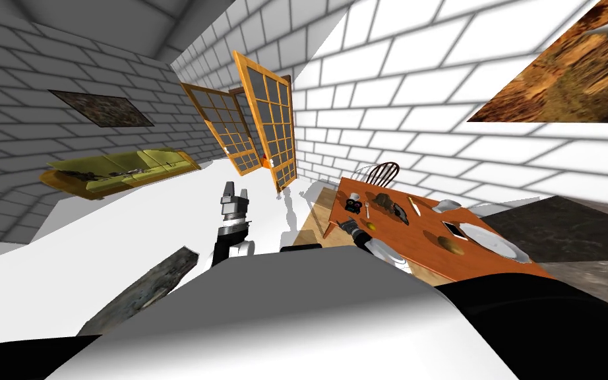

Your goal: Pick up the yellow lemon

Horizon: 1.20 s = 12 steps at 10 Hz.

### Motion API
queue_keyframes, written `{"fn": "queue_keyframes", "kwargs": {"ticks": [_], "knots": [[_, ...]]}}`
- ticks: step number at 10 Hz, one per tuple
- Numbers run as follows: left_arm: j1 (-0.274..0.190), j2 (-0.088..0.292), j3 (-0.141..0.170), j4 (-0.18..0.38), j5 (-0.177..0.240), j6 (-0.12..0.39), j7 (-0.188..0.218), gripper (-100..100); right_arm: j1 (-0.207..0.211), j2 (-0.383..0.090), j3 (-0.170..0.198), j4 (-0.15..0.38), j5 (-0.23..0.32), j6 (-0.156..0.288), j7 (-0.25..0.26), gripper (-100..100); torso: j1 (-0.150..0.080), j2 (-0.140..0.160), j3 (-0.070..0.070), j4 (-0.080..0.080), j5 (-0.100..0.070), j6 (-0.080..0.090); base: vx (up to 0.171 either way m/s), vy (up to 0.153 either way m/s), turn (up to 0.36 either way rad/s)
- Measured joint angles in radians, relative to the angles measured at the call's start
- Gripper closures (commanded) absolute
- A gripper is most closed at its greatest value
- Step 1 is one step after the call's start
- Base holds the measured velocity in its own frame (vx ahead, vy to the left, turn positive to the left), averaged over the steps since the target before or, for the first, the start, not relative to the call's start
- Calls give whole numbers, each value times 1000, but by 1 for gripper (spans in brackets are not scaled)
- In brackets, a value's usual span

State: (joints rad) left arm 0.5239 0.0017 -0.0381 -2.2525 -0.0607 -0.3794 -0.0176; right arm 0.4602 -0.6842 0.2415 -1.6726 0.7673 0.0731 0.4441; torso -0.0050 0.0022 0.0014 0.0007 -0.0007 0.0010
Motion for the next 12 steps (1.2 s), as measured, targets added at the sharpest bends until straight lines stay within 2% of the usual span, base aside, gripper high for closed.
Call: {"fn": "queue_keyframes", "kwargs": {"ticks": [1,2,4,5,7,8,10,11,12], "knots": [[0,0,0,0,0,0,0,0,2,0,5,16,16,10,9,-100,0,0,0,0,0,0,7,-36,180],[0,0,0,0,0,0,0,0,10,-22,17,27,34,28,20,-100,0,0,0,0,0,0,4,-40,64],[0,0,0,0,0,0,0,0,6,-36,20,84,71,30,38,-100,-1,0,0,0,0,0,10,-61,157],[0,0,0,0,0,0,0,0,13,-48,38,104,102,55,56,-100,-3,-1,0,0,-1,0,3,-69,89],[0,0,0,0,0,0,0,0,17,-68,44,155,137,65,74,-100,-2,0,0,0,-1,0,-15,-75,147],[0,0,0,0,0,0,0,0,18,-69,35,205,177,59,85,-100,-4,1,1,0,-1,0,-3,-77,50],[0,0,0,0,0,0,0,0,16,-112,65,235,186,86,98,-100,-3,-1,-1,0,-1,0,17,-87,114],[0,0,0,0,0,0,0,0,37,-132,63,252,211,95,105,-100,-4,-1,-1,0,-1,1,1,-122,145],[0,0,0,0,0,0,0,0,38,-139,75,282,236,109,117,-100,-6,-1,0,0,-1,0,4,-135,130]]}}
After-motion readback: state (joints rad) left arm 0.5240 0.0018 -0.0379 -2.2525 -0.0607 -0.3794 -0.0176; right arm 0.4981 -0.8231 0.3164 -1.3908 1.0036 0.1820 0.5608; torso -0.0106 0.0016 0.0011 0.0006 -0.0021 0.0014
